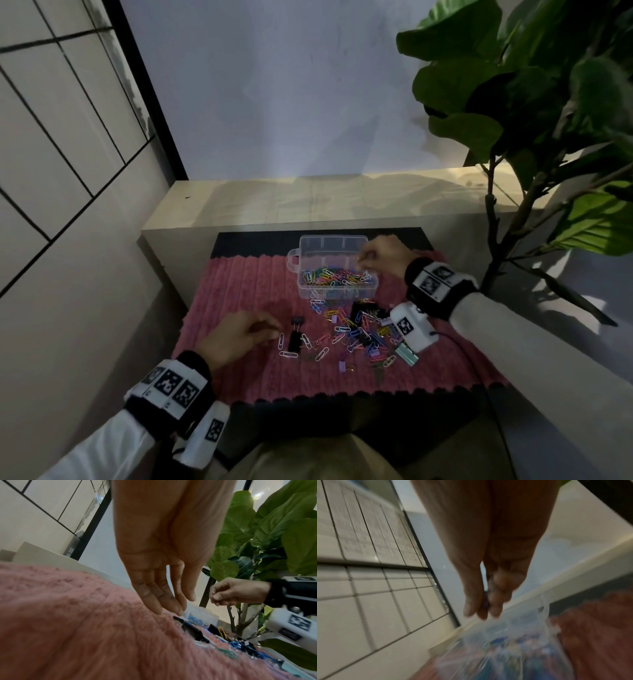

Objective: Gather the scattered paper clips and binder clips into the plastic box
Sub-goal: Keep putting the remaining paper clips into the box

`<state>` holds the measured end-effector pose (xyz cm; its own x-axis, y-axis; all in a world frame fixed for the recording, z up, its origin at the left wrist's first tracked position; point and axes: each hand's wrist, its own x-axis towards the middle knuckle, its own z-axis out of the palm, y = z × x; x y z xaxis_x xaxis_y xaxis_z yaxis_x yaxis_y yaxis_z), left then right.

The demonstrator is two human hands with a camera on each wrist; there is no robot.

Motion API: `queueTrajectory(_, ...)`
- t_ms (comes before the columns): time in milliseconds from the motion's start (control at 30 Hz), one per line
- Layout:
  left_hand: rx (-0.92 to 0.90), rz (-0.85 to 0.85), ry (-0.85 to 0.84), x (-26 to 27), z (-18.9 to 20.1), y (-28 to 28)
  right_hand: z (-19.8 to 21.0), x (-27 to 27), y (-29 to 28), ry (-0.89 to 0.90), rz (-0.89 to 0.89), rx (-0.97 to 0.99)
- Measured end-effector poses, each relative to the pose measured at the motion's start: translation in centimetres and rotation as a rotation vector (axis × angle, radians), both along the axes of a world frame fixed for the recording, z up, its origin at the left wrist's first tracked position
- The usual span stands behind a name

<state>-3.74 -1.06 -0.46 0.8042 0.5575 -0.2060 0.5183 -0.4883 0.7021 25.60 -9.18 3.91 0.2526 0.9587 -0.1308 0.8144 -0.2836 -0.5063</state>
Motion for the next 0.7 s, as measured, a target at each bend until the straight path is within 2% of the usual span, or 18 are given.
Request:
queueTrajectory(100, 0.040, -0.048, -0.007, 0.3, 0.5, -0.5, -0.7, -2.3, -3.6, -0.033, 0.228, -0.125)
queueTrajectory(200, 0.048, -0.067, -0.020, 0.9, 0.3, -0.7, -2.3, -3.5, -5.9, -0.124, 0.354, -0.251)
queueTrajectory(267, 0.052, -0.071, -0.024, 1.4, 0.0, -0.6, -2.5, -2.9, -5.9, -0.125, 0.337, -0.279)
queueTrajectory(400, 0.057, -0.063, -0.018, 2.8, 0.1, -0.4, -1.0, -0.7, -2.6, -0.191, 0.099, -0.023)
queueTrajectory(433, 0.050, -0.057, -0.015, 3.2, 0.1, -0.3, -0.8, -0.3, -1.5, -0.204, 0.064, -0.020)
queueTrajectory(533, 0.012, -0.041, -0.023, 3.8, 0.1, -0.2, -1.1, -0.3, 1.3, -0.263, 0.135, -0.221)
queueTrajectory(600, -0.016, -0.029, -0.040, 3.6, -0.1, -0.1, -1.5, -0.6, 2.5, -0.383, 0.215, -0.362)
queueTrajectory(700, -0.027, -0.022, -0.046, 2.8, -0.3, 0.0, -2.6, -0.5, 3.4, -0.524, 0.278, -0.340)
